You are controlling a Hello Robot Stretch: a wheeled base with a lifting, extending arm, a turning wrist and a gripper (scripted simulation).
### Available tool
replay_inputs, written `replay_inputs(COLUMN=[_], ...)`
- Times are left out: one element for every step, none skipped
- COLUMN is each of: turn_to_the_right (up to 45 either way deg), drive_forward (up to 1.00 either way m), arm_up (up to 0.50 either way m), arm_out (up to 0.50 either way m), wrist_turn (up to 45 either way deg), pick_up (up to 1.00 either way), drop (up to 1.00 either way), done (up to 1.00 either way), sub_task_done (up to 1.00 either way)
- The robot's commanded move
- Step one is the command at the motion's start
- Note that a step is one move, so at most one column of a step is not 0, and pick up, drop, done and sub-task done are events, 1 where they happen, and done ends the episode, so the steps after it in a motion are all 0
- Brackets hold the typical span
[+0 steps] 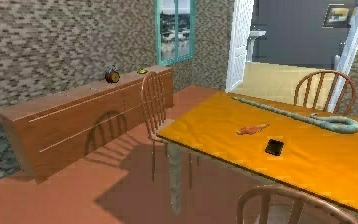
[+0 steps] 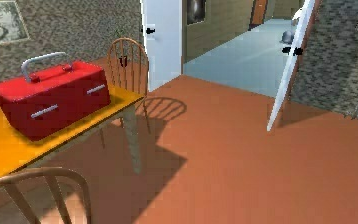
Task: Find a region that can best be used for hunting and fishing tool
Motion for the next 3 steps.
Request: replay_inputs(turn_to_the_right=[12.0,0.0,3.0], drive_forward=[0.0,0.05,0.0], arm_up=[0.0,0.0,0.0], arm_out=[0.0,0.0,0.0], wrist_turn=[0.0,0.0,0.0], pick_up=[0.0,0.0,0.0], drop=[0.0,0.0,0.0], done=[0.0,0.0,0.0], sub_task_done=[0.0,0.0,0.0])
